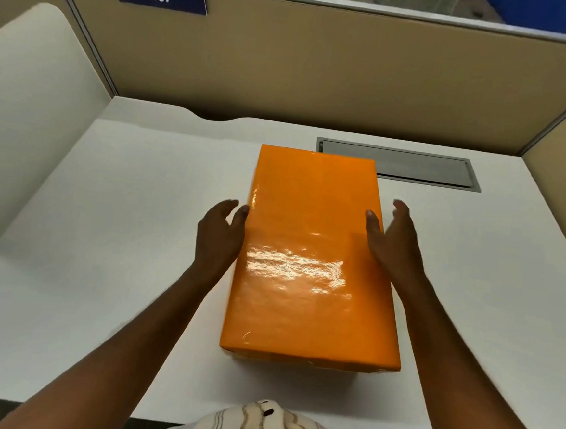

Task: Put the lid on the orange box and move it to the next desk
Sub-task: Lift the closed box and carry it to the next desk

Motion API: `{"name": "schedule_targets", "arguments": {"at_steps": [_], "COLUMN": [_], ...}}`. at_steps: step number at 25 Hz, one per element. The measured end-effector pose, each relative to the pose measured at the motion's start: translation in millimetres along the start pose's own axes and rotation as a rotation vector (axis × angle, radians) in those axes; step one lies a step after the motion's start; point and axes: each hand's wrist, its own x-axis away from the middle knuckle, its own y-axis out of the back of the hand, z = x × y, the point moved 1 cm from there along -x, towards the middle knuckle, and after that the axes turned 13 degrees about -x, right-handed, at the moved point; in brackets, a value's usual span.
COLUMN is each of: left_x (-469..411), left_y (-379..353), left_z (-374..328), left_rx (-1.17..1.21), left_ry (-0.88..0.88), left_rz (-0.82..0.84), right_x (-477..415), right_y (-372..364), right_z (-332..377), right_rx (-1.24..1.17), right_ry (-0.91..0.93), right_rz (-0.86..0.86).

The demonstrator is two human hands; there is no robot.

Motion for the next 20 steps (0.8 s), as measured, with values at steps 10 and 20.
{"name": "schedule_targets", "arguments": {"at_steps": [10, 20], "left_x": [90.5, 102.3], "left_y": [-3.2, -17.4], "left_z": [49.5, 54.4], "left_rx": [0.423, 0.696], "left_ry": [0.21, 0.276], "left_rz": [0.296, 0.419], "right_x": [93.1, 113.9], "right_y": [23.5, 20.0], "right_z": [-75.5, -90.1], "right_rx": [-0.636, -0.918], "right_ry": [-0.318, -0.422], "right_rz": [0.308, 0.406]}}
